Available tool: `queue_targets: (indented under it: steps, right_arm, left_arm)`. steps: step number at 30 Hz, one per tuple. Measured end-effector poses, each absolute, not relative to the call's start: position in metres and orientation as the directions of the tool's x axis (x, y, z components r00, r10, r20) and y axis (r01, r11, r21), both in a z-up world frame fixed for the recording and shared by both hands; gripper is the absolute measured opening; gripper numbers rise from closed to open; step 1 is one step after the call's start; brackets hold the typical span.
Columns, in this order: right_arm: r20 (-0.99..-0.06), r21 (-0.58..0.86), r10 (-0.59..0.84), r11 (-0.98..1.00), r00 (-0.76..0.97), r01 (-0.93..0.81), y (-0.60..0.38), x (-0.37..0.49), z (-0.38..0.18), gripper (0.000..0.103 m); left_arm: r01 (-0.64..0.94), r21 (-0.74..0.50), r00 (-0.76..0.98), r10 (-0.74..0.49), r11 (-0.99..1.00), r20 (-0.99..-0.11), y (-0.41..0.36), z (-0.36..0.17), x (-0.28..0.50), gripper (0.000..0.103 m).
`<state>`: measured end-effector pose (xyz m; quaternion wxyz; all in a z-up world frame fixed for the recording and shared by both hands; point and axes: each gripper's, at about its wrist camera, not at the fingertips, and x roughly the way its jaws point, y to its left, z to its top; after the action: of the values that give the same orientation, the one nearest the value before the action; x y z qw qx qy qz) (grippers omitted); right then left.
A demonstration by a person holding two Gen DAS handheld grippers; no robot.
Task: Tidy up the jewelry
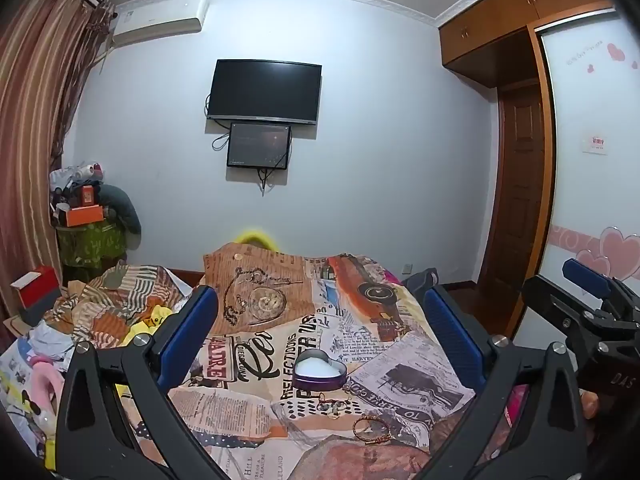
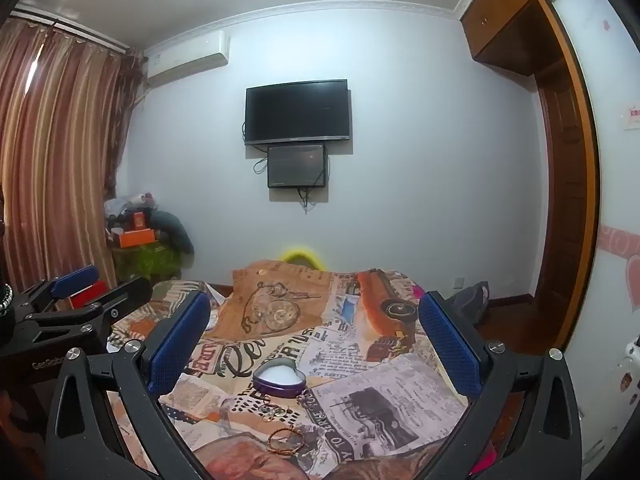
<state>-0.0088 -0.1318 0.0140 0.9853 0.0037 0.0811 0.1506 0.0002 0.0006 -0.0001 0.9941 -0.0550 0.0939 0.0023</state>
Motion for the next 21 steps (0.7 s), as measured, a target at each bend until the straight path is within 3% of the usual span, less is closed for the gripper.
queue_targets:
  steps: [21]
  right_arm:
    - [-0.189, 0.051, 0.299, 0.954, 0.935, -0.295, -0.1265, -0.008, 0.0085, 0.103]
  left_arm:
    - [-0.015, -0.071, 0.983, 0.001, 0.997, -0.186, 0.001, -0.0025, 0.001, 0.103]
